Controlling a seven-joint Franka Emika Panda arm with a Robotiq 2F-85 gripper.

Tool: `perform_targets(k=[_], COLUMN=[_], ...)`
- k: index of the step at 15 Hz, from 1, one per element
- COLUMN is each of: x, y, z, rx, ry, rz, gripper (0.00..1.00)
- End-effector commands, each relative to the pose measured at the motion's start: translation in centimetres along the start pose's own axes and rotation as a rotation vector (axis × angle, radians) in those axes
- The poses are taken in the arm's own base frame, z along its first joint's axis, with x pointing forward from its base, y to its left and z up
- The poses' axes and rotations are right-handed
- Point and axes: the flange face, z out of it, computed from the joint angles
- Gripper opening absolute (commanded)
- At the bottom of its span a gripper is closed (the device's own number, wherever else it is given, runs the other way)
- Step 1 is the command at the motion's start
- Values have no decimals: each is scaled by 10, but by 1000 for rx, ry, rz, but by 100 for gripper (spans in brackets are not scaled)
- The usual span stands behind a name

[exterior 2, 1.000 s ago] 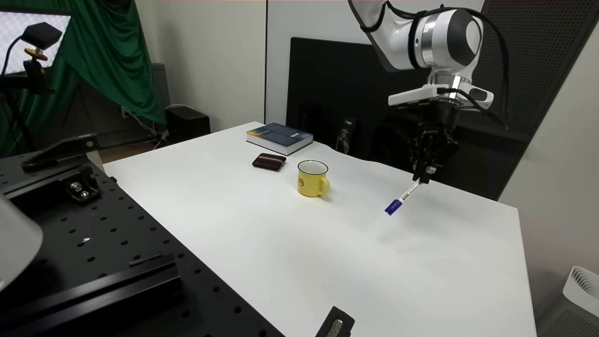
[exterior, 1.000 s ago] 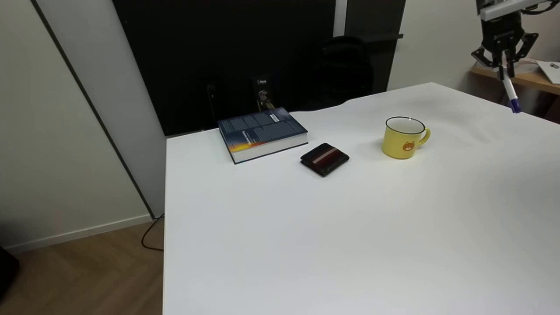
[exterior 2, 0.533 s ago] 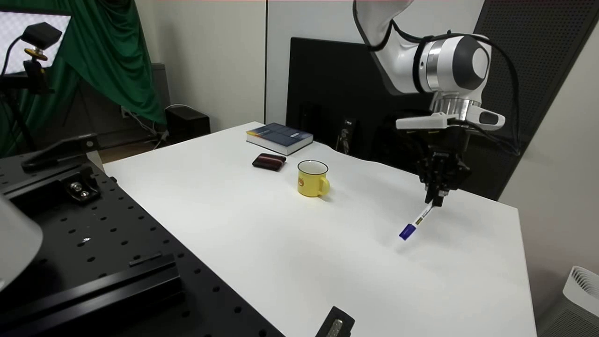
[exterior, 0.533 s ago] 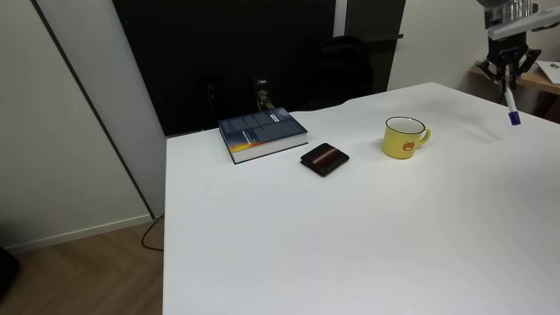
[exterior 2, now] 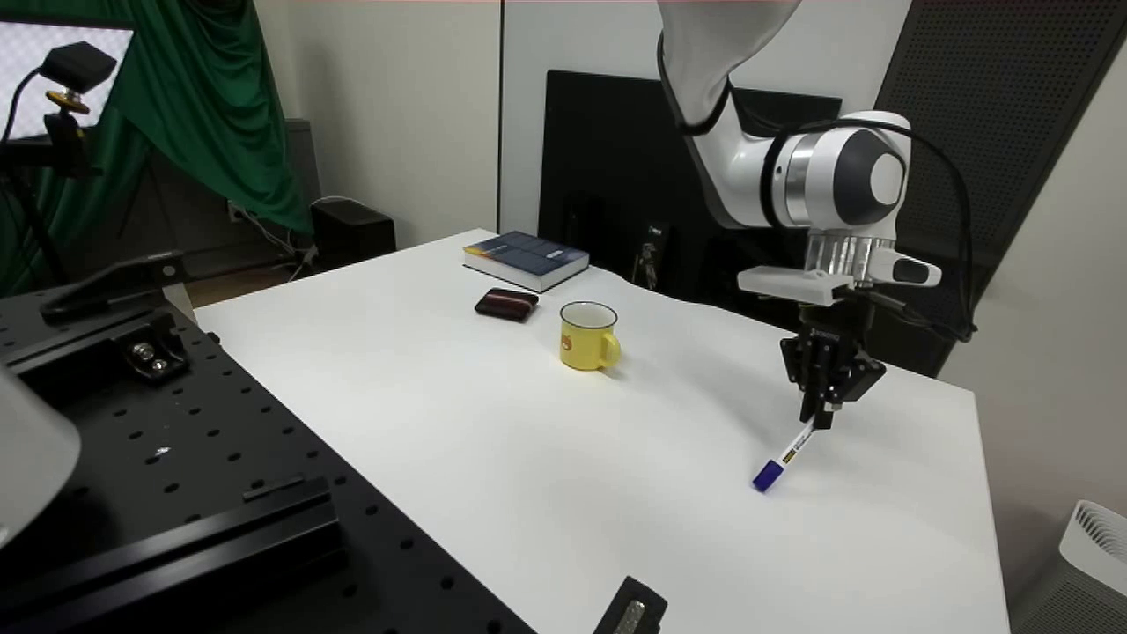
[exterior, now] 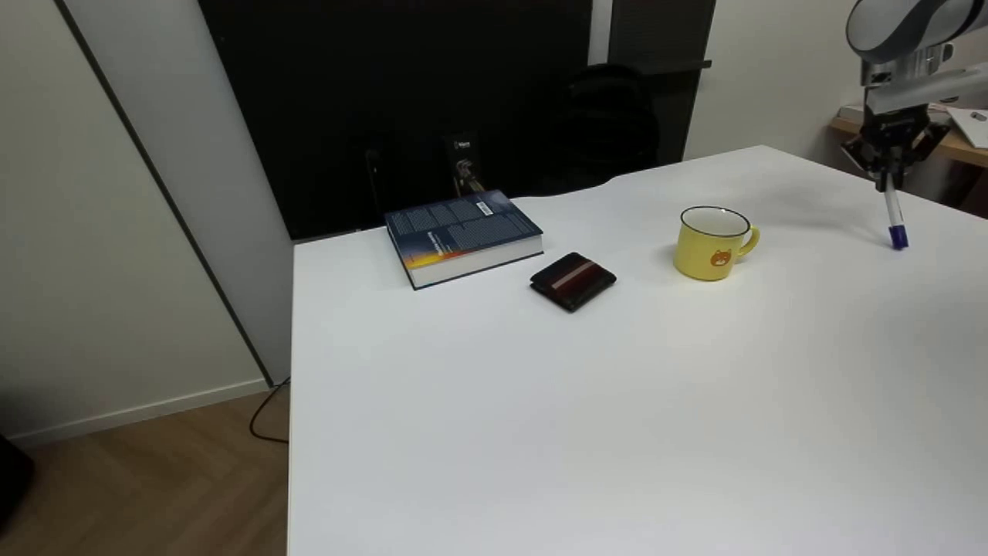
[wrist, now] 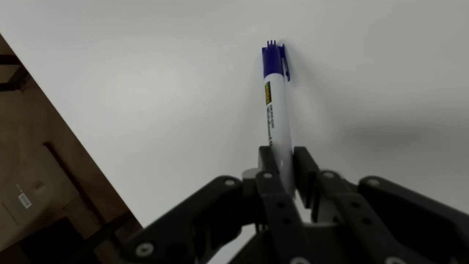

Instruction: Remove the marker from the yellow cup.

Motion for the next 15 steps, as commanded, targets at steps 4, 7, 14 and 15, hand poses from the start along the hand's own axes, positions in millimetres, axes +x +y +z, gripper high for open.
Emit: perform_targets(k=[4, 7, 14, 15], x=[-17, -24, -48, -53], y=[6, 0, -35, -42], z=[-11, -22, -78, -89], rx=[3, 10, 95, 128], ry=[17, 31, 104, 120], rz=[-2, -9, -105, -141], gripper=[58, 78, 100, 100])
